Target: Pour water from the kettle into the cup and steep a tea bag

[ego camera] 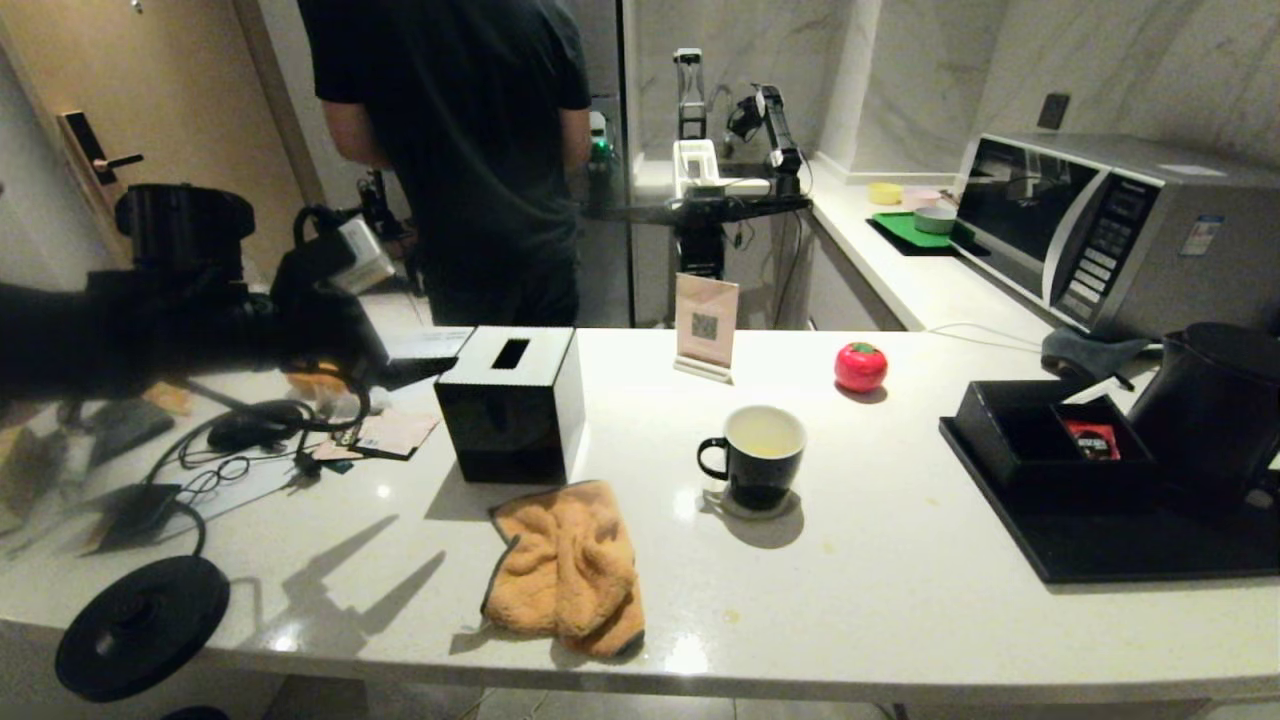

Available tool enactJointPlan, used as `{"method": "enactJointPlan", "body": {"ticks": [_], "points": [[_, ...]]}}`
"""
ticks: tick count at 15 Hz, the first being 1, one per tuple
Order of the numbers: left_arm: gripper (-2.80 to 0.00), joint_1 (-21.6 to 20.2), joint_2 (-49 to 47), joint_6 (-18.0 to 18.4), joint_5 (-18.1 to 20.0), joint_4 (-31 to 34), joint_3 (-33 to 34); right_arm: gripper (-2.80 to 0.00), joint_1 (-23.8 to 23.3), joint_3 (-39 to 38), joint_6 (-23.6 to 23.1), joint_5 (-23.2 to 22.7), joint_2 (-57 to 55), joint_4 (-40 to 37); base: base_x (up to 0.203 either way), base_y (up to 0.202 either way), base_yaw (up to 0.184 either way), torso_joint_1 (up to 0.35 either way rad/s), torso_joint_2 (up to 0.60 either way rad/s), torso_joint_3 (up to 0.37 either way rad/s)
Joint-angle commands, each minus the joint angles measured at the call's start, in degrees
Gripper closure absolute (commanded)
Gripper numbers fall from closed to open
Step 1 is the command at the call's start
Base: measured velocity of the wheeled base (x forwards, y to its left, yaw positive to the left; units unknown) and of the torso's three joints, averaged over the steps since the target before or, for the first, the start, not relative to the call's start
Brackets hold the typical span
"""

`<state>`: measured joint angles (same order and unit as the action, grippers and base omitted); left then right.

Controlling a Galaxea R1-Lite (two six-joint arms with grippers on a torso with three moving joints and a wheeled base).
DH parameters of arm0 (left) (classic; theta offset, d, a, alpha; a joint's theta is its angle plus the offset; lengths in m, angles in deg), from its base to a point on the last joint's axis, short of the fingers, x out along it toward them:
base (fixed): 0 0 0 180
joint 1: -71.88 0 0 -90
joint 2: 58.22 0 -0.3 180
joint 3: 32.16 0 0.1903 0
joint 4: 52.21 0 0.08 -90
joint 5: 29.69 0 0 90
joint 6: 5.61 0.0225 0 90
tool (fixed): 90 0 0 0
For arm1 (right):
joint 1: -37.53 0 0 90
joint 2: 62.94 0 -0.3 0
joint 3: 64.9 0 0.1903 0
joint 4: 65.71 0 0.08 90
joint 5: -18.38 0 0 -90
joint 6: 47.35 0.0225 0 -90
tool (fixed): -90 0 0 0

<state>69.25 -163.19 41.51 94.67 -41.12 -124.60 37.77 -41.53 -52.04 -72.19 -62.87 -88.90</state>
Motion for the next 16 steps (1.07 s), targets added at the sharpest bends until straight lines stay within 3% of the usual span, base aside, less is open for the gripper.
{"method": "enactJointPlan", "body": {"ticks": [1, 5, 8, 14, 16], "points": [[-2.8, -0.01, 0.82, 0.24, 0.27, 0.15, -0.01, 0.0, 0.02, 0.0, -0.06, -0.04, -0.07, 0.08, 0.0, 0.0, 0.0, 0.0, 0.0, 0.0], [-2.8, 0.14, 2.1, -0.44, 1.58, 0.06, 0.05, 0.0, 0.02, 0.0, -0.06, -0.04, -0.07, 0.02, 0.0, 0.0, 0.0, 0.0, 0.0, 0.0], [-2.8, 0.17, 5.48, -3.23, 1.62, 0.07, 1.35, 0.0, 0.02, 0.0, -0.06, -0.04, -0.07, -0.01, 0.0, 0.0, 0.0, 0.0, 0.0, 0.0], [-2.8, 0.56, 13.96, -15.05, 2.69, -1.9, 6.96, 0.0, -0.06, 0.0, -0.06, -0.04, -0.07, -0.01, 0.0, 0.0, 0.0, 0.0, 0.0, 0.0], [-2.8, 0.87, 16.24, -20.66, 2.72, -6.55, 9.84, 0.0, -0.02, 0.0, -0.06, -0.04, -0.07, -0.01, 0.0, 0.0, 0.0, 0.0, 0.0, 0.0]]}}
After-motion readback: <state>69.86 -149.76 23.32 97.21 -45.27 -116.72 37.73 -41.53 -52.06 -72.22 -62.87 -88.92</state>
